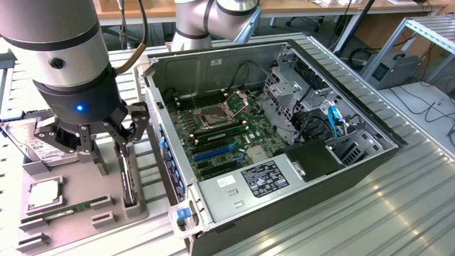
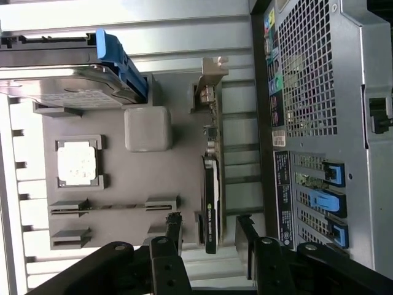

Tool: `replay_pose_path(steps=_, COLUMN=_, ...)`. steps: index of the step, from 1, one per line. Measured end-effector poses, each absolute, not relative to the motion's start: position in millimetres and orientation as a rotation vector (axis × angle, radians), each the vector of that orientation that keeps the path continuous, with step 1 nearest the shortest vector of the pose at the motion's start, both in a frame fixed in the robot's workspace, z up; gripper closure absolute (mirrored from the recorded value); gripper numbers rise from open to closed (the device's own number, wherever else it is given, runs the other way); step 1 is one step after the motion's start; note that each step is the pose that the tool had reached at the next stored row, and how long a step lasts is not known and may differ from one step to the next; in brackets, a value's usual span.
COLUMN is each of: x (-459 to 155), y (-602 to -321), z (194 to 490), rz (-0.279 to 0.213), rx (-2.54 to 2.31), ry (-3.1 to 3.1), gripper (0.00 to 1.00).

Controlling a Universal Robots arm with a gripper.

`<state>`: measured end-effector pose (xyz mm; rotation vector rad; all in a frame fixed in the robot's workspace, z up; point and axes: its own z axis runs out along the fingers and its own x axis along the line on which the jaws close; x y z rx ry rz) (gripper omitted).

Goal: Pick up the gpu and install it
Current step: 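Pick up the gpu and move the gpu toward the slot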

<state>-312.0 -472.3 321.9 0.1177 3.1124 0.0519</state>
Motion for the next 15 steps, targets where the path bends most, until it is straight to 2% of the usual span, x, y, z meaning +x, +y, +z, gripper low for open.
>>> replay_pose_path(steps=15, x=-311.8, y=-471.7, z=307.7, rz=0.049, rx=0.118, ry=3.112, gripper=0.52)
